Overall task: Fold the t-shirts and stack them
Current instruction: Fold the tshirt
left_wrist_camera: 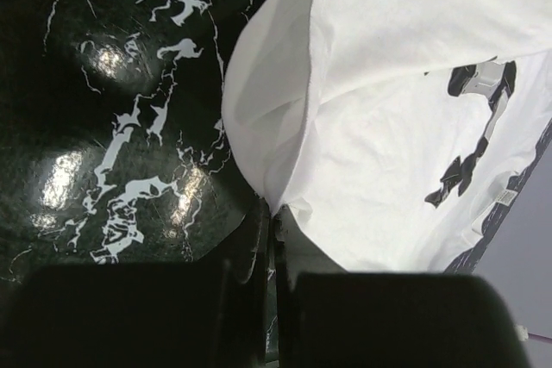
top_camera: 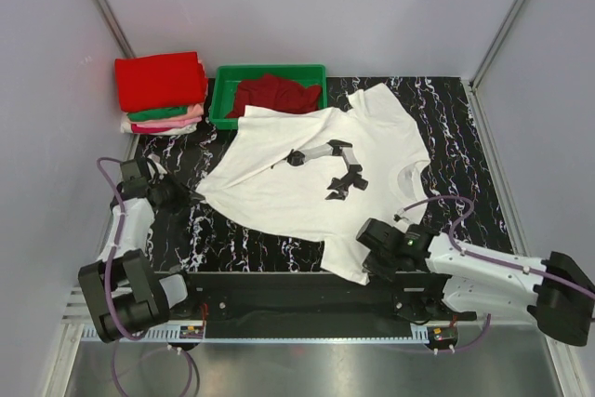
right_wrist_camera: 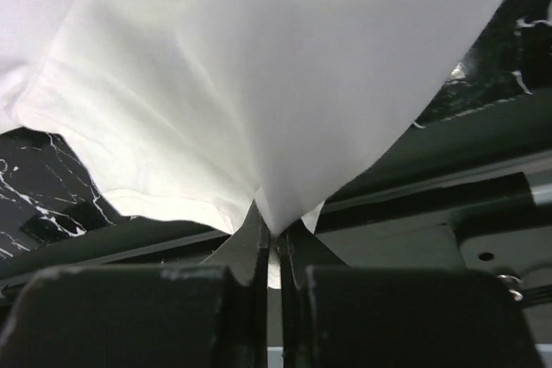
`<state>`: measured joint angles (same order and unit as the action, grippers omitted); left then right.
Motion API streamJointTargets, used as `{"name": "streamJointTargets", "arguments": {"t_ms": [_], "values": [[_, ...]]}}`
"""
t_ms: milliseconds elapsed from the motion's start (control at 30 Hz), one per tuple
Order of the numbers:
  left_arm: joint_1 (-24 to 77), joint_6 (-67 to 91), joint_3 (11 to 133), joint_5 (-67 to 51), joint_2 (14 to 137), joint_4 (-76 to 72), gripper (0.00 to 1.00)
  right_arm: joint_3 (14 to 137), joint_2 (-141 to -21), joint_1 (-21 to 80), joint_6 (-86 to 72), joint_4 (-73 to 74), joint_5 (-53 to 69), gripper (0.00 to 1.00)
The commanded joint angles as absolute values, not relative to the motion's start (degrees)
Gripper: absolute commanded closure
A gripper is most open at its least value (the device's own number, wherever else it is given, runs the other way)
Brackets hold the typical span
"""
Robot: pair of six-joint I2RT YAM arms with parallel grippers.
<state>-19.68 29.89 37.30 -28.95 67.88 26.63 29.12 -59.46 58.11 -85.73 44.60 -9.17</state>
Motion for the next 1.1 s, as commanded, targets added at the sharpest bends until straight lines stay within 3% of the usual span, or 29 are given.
{"name": "streamJointTargets", "arguments": {"t_ms": [0,233,533,833,1067], "values": [[-18.02,30.32,37.79,-31.28,63.29,29.43,1.0,29.79,-53.98,58.54,-87.71,54.12,-14.06,1.0],[-6.87,35.76,36.48,-28.21,50.48,35.94,1.0,36.28,-44.74,58.62,-90.79,67.91,-15.29,1.0],[-4.57,33.75,34.54,-25.23,36.49,51.14,1.0,45.43,-35.87,58.62,-97.19,86.36,-22.05,1.0],[-4.57,28.22,39.1,-21.1,38.39,56.95,1.0,49.83,-32.43,58.54,-100.63,92.37,-28.12,1.0],[-4.57,25.14,45.87,-21.0,47.63,54.76,1.0,49.57,-39.8,58.45,-87.48,78.42,-27.08,1.0]]}}
